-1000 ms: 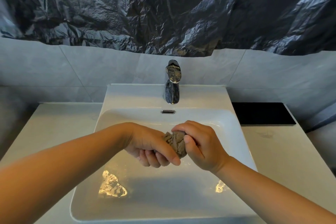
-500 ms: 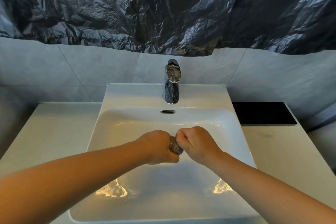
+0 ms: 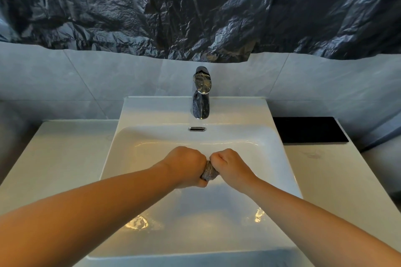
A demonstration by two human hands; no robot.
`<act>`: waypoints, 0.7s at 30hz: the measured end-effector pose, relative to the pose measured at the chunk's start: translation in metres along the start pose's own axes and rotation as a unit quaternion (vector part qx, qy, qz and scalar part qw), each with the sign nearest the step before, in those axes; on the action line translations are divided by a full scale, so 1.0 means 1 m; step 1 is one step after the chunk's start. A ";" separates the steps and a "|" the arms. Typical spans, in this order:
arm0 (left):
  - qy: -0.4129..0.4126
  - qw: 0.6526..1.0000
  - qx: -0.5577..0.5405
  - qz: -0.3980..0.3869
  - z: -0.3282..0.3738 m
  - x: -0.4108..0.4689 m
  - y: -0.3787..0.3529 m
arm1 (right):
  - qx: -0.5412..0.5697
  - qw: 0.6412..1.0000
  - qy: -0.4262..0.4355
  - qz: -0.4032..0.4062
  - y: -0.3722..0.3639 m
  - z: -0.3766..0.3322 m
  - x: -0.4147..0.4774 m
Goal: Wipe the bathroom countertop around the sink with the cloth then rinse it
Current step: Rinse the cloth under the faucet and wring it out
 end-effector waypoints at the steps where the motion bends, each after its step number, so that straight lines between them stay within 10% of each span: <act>1: -0.003 1.000 0.004 0.004 0.000 0.000 -0.001 | 0.014 1.000 -0.013 -0.004 -0.001 0.001 0.001; 8: 0.052 0.988 -0.148 0.000 0.000 -0.009 0.000 | 0.058 0.998 -0.018 -0.010 0.004 -0.007 -0.005; 15: 0.055 0.792 -0.606 -0.036 -0.007 -0.035 0.001 | 0.164 0.985 -0.029 0.045 0.030 -0.010 -0.025; 21: 0.097 0.619 -0.778 0.045 -0.005 -0.054 0.002 | 0.398 0.914 -0.044 0.064 0.050 -0.016 -0.050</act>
Point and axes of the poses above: each hand's wrist, its own x-axis towards the middle knuckle, its own y-axis out of the back of the hand, z = x × y, the point moved 4 cm from there along x, towards the middle knuckle, and after that the axes turned 4 degrees about -z, right-handed, at the moved point
